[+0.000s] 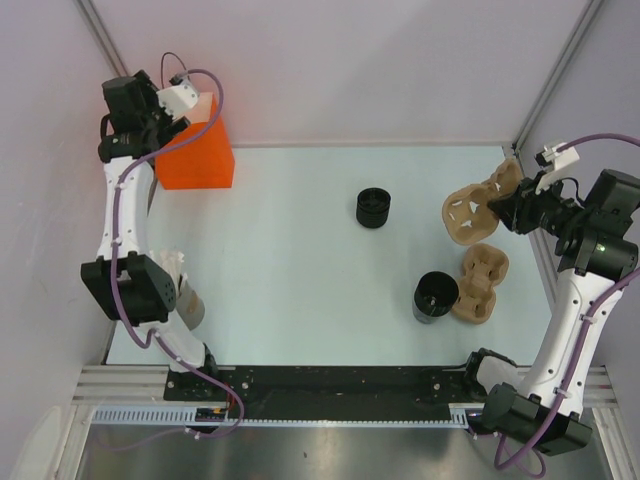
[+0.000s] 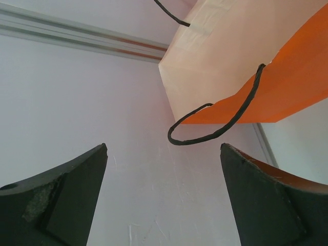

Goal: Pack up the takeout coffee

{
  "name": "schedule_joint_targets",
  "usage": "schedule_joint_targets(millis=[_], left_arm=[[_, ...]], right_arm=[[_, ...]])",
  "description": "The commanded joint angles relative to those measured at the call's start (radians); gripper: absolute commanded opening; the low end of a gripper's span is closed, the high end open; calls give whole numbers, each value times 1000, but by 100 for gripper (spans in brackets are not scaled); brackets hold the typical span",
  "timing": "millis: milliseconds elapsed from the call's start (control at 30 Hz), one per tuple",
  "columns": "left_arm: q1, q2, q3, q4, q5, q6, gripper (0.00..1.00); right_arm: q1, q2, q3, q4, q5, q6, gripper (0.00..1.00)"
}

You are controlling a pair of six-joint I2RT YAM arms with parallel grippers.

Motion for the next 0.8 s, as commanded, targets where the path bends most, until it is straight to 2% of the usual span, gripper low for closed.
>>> schedule_joint_targets(millis=[0, 167, 433, 767], left_arm=[[-1, 5, 4, 36, -33, 41, 93], [-9, 34, 3, 18, -72, 48, 74], [-32, 40, 14, -7, -87, 65, 74], [-61, 42, 21, -10, -99, 82, 43]], right_arm=[[-10, -18, -2, 10, -28, -8, 27], [-10, -18, -2, 9, -32, -10, 27], [-10, -21, -7, 6, -28, -16, 28], [-10, -26, -8, 4, -26, -22, 28]])
